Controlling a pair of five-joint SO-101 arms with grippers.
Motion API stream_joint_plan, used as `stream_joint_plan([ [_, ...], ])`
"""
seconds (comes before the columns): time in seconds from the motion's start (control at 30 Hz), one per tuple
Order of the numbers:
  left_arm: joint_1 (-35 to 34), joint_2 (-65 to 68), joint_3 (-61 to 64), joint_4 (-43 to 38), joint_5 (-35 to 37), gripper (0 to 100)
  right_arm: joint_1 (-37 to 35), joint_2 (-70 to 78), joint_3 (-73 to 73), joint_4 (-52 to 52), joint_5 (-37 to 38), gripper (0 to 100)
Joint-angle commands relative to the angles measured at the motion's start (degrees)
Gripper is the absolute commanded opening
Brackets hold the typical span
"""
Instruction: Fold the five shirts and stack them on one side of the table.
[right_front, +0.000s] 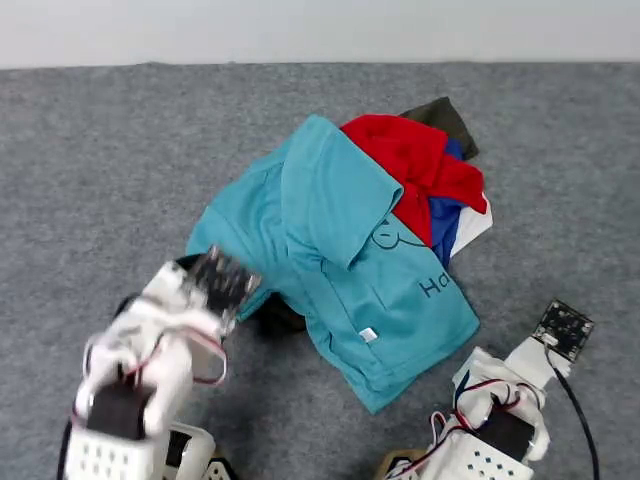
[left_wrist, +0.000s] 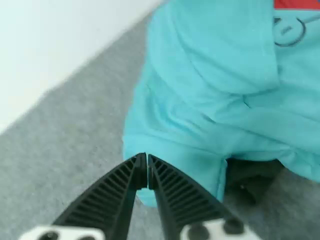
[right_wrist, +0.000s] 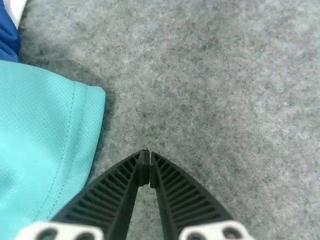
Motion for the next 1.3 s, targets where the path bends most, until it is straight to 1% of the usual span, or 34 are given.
stream_joint_plan([
  [0.0,0.44,21.45,-17.98,7.38,-0.79,2,1.01,0.31,0.88,0.31,-0.53,1.0],
  [0.07,0.44,30.86,-26.42,13.45,-3.25,2,1.01,0.31,0.88,0.31,-0.53,1.0],
  [0.2,0.35,45.98,-38.37,23.03,-12.13,3,1.01,0.31,0.88,0.31,-0.53,1.0],
  [0.23,0.26,48.88,-40.22,24.62,-13.27,6,1.01,0.31,0.88,0.31,-0.53,1.0],
  [0.3,0.09,53.63,-42.86,26.81,-14.33,14,1.01,0.31,0.88,0.31,-0.53,1.0],
  [0.37,0.0,57.05,-44.35,27.52,-14.15,23,1.01,0.31,0.88,0.31,-0.53,1.0],
  [0.4,0.0,57.93,-44.79,27.52,-14.15,25,1.01,0.31,0.88,0.31,-0.53,1.0],
  [0.63,2.55,63.82,-44.88,23.3,-14.15,29,1.01,0.31,0.88,0.31,-0.53,1.0],
  [0.77,5.45,70.24,-45.23,19.78,-13.1,29,1.01,0.31,0.88,0.31,-0.53,1.0],
  [0.83,6.07,73.58,-46.2,17.32,-11.87,29,1.01,0.31,0.88,0.31,-0.53,1.0],
  [0.97,7.74,80.44,-47.96,14.51,-11.6,29,1.01,0.31,0.88,0.31,-0.53,1.0],
  [1.13,8.0,89.23,-48.84,6.33,-5.45,29,1.01,0.31,0.88,0.31,-0.53,1.0],
  [1.27,8.18,94.59,-48.84,5.01,-4.31,28,1.01,0.31,0.88,0.31,-0.53,1.0],
])
